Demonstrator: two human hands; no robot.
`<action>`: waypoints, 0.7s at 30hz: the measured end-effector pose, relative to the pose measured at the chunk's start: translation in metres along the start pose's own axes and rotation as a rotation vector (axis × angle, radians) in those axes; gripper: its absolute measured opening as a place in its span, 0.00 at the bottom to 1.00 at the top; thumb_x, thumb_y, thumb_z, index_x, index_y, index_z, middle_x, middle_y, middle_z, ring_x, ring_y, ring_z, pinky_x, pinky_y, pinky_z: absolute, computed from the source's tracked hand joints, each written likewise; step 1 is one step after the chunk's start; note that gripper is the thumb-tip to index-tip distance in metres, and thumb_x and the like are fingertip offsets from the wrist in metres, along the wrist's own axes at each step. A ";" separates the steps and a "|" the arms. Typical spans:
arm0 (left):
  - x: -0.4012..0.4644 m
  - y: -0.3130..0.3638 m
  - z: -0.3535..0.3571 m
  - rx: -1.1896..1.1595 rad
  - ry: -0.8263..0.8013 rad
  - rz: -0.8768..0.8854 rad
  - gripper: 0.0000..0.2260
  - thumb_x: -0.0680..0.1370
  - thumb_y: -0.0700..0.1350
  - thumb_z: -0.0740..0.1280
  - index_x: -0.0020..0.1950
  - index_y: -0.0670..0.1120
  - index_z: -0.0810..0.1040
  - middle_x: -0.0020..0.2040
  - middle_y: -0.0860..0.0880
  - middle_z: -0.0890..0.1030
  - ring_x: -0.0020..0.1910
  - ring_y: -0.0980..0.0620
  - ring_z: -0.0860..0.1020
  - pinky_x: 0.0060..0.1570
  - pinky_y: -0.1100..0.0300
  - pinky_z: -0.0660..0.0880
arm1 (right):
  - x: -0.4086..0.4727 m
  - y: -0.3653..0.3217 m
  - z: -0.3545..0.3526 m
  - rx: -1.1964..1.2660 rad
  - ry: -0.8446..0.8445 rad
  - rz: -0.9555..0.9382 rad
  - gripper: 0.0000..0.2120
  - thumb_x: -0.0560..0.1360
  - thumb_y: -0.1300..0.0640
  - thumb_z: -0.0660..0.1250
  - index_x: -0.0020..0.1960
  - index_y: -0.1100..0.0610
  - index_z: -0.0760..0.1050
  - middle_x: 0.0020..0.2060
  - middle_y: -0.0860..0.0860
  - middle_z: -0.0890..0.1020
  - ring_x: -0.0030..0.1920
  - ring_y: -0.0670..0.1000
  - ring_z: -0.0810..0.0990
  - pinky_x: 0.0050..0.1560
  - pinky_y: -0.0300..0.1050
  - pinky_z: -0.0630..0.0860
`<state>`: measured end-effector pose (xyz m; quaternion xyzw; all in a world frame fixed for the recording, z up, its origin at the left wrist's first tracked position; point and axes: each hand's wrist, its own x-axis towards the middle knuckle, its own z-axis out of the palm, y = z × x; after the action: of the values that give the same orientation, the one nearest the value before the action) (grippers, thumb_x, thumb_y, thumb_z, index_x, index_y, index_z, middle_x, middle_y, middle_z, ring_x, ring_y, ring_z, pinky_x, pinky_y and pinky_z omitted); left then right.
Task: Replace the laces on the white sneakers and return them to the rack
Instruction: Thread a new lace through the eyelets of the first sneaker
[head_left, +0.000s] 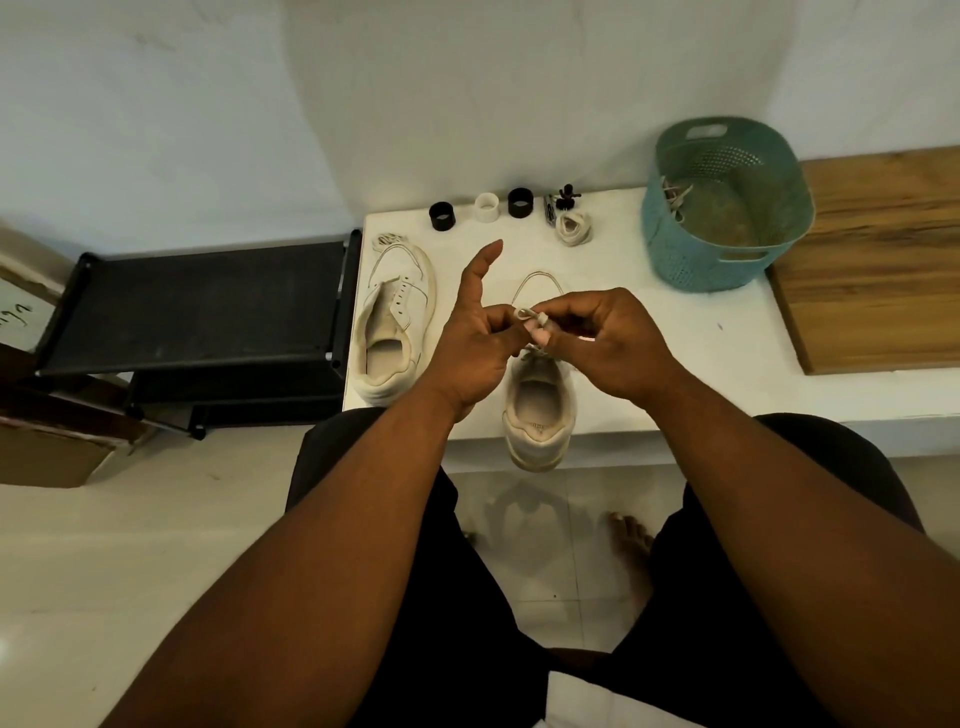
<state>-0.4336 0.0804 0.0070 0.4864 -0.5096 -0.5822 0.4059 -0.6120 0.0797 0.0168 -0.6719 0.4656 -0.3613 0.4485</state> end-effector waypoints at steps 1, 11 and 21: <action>0.000 0.000 0.001 0.005 -0.003 -0.001 0.37 0.79 0.38 0.72 0.80 0.61 0.58 0.41 0.43 0.81 0.49 0.47 0.82 0.68 0.45 0.75 | 0.000 0.000 0.002 0.002 0.045 0.003 0.05 0.78 0.58 0.72 0.52 0.54 0.86 0.43 0.48 0.88 0.45 0.48 0.86 0.50 0.46 0.83; 0.002 -0.004 0.007 0.099 -0.006 -0.022 0.22 0.82 0.38 0.67 0.72 0.57 0.72 0.44 0.49 0.85 0.51 0.48 0.83 0.66 0.40 0.75 | 0.002 0.012 0.012 -0.044 0.109 -0.003 0.10 0.83 0.54 0.61 0.44 0.52 0.75 0.37 0.44 0.79 0.39 0.46 0.77 0.44 0.47 0.75; 0.006 -0.004 0.004 0.064 0.095 0.015 0.18 0.82 0.35 0.66 0.69 0.50 0.74 0.49 0.42 0.86 0.50 0.44 0.85 0.57 0.51 0.81 | 0.003 0.010 0.002 -0.638 0.150 -0.204 0.07 0.74 0.52 0.70 0.43 0.53 0.85 0.36 0.49 0.85 0.36 0.52 0.80 0.41 0.50 0.76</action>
<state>-0.4389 0.0760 0.0020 0.5225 -0.5118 -0.5388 0.4181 -0.6124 0.0758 0.0068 -0.7931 0.5174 -0.2885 0.1418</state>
